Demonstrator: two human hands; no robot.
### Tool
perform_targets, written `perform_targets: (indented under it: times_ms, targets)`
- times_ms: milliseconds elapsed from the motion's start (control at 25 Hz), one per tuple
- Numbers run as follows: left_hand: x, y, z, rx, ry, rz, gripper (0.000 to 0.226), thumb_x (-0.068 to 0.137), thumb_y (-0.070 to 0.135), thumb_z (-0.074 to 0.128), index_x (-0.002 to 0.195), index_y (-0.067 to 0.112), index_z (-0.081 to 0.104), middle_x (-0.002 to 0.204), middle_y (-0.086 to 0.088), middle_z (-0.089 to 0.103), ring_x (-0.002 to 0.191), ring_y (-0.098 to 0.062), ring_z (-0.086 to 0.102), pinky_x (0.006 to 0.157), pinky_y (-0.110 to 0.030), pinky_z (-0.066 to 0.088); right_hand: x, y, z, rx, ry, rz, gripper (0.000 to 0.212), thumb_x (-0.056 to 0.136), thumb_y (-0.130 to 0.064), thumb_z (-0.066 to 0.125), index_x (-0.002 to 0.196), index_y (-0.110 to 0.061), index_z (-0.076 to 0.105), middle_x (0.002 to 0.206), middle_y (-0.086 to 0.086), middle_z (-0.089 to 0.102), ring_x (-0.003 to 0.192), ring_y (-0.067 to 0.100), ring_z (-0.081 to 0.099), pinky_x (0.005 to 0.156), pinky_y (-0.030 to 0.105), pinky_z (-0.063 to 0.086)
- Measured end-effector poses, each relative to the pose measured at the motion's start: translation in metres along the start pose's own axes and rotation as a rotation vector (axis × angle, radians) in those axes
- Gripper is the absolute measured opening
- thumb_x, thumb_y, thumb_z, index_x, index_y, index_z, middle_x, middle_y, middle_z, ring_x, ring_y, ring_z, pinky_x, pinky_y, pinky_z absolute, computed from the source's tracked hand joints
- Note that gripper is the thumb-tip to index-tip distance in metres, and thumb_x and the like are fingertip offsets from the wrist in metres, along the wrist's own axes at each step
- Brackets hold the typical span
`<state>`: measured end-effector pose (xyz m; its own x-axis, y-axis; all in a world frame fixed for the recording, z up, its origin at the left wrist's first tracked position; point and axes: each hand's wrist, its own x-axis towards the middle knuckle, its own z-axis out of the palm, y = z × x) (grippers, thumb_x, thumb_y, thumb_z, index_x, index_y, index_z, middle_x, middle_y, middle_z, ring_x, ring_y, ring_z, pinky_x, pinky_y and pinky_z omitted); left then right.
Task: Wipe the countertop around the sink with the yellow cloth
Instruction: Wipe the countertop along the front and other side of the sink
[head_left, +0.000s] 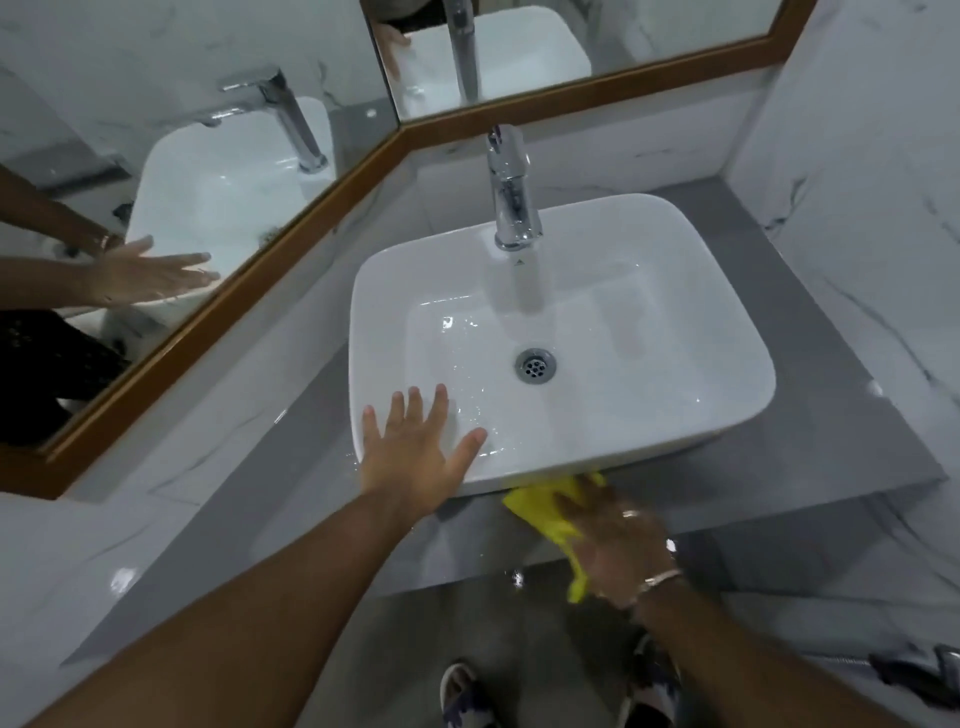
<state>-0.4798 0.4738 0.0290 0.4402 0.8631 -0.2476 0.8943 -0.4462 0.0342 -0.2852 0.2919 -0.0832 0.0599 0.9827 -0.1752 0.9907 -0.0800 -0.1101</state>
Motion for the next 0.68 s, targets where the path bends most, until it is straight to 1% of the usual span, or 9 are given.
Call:
perform_targets:
  times_ms: [40, 120, 240, 320, 400, 480, 520, 600, 680]
  targets:
    - [0.0, 0.0, 0.0, -0.003, 0.0, 0.01, 0.087, 0.082, 0.079, -0.001, 0.152, 0.028, 0.004, 0.161, -0.011, 0.013, 0.149, -0.029, 0.006, 0.118, -0.057, -0.002, -0.004, 0.033, 0.0, -0.078, 0.003, 0.064, 0.075, 0.053, -0.049, 0.062, 0.125, -0.031, 0.054, 0.137, 0.009, 0.052, 0.116, 0.036, 0.051, 0.072, 0.046, 0.055]
    - [0.001, -0.002, 0.002, -0.015, 0.009, 0.031, 0.086, 0.082, 0.079, 0.0, 0.151, 0.029, 0.005, 0.162, -0.01, 0.012, 0.148, -0.03, 0.006, 0.117, -0.058, -0.001, -0.023, 0.092, -0.003, -0.091, 0.123, 0.427, 0.045, 0.078, -0.03, 0.045, 0.12, -0.023, 0.061, 0.136, 0.018, 0.051, 0.116, 0.041, 0.051, 0.081, 0.054, 0.05]
    - [0.004, -0.003, 0.004, -0.03, 0.019, 0.047, 0.086, 0.082, 0.079, 0.001, 0.152, 0.029, 0.005, 0.161, -0.01, 0.012, 0.148, -0.03, 0.006, 0.117, -0.058, -0.001, -0.031, 0.119, -0.01, 0.071, 0.183, 0.919, 0.046, 0.087, -0.033, 0.042, 0.131, -0.022, 0.05, 0.138, 0.021, 0.041, 0.12, 0.042, 0.044, 0.095, 0.053, 0.04]
    - [0.003, -0.004, 0.006, -0.023, 0.016, 0.052, 0.086, 0.082, 0.079, 0.001, 0.152, 0.028, 0.006, 0.161, -0.011, 0.013, 0.148, -0.03, 0.007, 0.117, -0.057, -0.002, -0.013, 0.076, -0.016, 0.034, 0.141, 0.854, 0.053, 0.082, -0.038, 0.046, 0.133, -0.023, 0.046, 0.137, 0.017, 0.043, 0.118, 0.042, 0.045, 0.095, 0.051, 0.042]
    - [0.003, -0.006, 0.006, -0.023, 0.01, 0.051, 0.086, 0.082, 0.079, 0.002, 0.152, 0.028, 0.006, 0.161, -0.011, 0.014, 0.148, -0.03, 0.008, 0.117, -0.058, -0.001, 0.009, 0.001, -0.015, 0.092, 0.027, 0.604, 0.055, 0.077, -0.039, 0.049, 0.129, -0.02, 0.051, 0.13, 0.017, 0.053, 0.116, 0.038, 0.049, 0.093, 0.045, 0.042]
    - [0.003, -0.005, 0.006, -0.033, 0.017, 0.046, 0.086, 0.083, 0.079, 0.003, 0.152, 0.028, 0.007, 0.161, -0.011, 0.016, 0.148, -0.03, 0.009, 0.117, -0.058, 0.0, 0.015, -0.072, -0.013, 0.168, 0.024, 0.364, 0.046, 0.076, -0.04, 0.046, 0.116, -0.022, 0.059, 0.119, 0.017, 0.062, 0.101, 0.034, 0.051, 0.08, 0.039, 0.048]
    - [0.003, 0.0, 0.004, -0.037, 0.026, 0.04, 0.086, 0.083, 0.079, 0.003, 0.152, 0.027, 0.007, 0.16, -0.012, 0.016, 0.148, -0.03, 0.009, 0.117, -0.057, 0.0, 0.016, -0.09, -0.019, 0.146, 0.002, 0.239, 0.049, 0.077, -0.044, 0.042, 0.121, -0.027, 0.055, 0.127, 0.016, 0.058, 0.1, 0.033, 0.051, 0.08, 0.041, 0.049]
    - [0.003, 0.006, 0.002, -0.058, 0.02, 0.032, 0.085, 0.084, 0.078, 0.004, 0.152, 0.027, 0.008, 0.16, -0.012, 0.017, 0.148, -0.03, 0.01, 0.117, -0.057, 0.0, 0.012, -0.084, -0.04, 0.147, -0.147, 0.172, 0.054, 0.084, -0.048, 0.035, 0.136, -0.032, 0.036, 0.143, 0.009, 0.043, 0.111, 0.035, 0.05, 0.09, 0.045, 0.043]
    - [0.001, 0.004, 0.002, -0.047, 0.021, 0.032, 0.084, 0.085, 0.077, 0.006, 0.152, 0.027, 0.007, 0.16, -0.012, 0.017, 0.148, -0.03, 0.01, 0.118, -0.057, 0.0, 0.002, -0.05, -0.064, 0.289, -0.03, 0.186, 0.046, 0.089, -0.046, 0.034, 0.129, -0.026, 0.044, 0.126, 0.008, 0.056, 0.104, 0.033, 0.057, 0.084, 0.044, 0.047]
